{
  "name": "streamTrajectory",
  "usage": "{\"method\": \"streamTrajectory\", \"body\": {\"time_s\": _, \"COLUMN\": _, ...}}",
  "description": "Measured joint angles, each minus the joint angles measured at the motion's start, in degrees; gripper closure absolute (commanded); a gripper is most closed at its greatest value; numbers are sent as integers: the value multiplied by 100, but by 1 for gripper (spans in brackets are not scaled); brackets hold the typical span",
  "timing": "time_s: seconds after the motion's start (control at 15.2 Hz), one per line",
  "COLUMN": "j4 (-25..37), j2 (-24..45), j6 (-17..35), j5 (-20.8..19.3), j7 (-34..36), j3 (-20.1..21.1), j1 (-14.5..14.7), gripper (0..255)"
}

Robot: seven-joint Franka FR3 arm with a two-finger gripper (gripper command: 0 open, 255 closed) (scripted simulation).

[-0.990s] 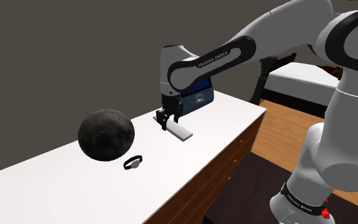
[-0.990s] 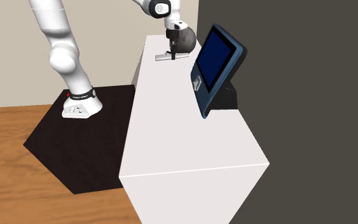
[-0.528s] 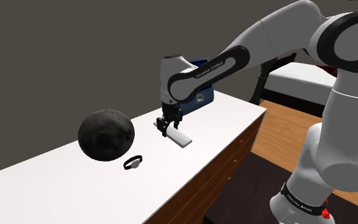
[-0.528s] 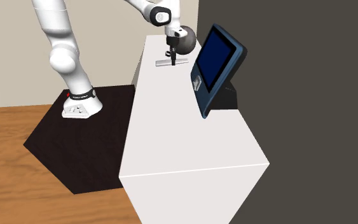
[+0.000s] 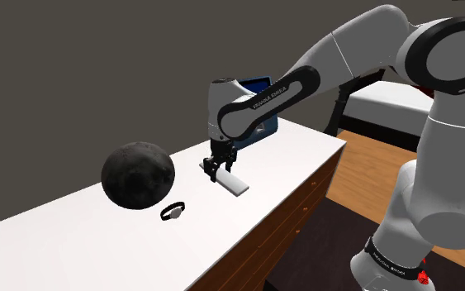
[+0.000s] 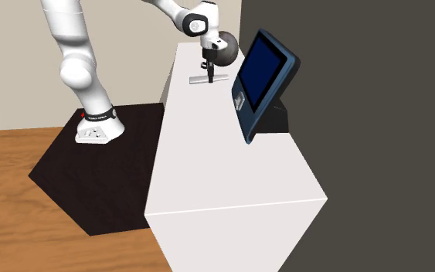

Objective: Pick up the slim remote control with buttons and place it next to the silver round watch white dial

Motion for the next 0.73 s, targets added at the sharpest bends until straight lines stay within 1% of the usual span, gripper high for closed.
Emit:
{"method": "streamTrajectory", "body": {"time_s": 0.07, "j4": 0, "j2": 0, "j6": 1, "j5": 0, "j7": 0, "j3": 0, "j1": 0, "gripper": 255}}
{"method": "streamTrajectory", "body": {"time_s": 0.13, "j4": 0, "j2": 1, "j6": 1, "j5": 0, "j7": 0, "j3": 0, "j1": 0, "gripper": 0}}
{"method": "streamTrajectory", "body": {"time_s": 0.53, "j4": 0, "j2": -1, "j6": 1, "j5": 0, "j7": 0, "j3": 0, "j1": 0, "gripper": 0}}
{"method": "streamTrajectory", "body": {"time_s": 0.73, "j4": 165, "j2": -193, "j6": -349, "j5": 10, "j7": 7, "j3": 9, "j1": 8, "gripper": 0}}
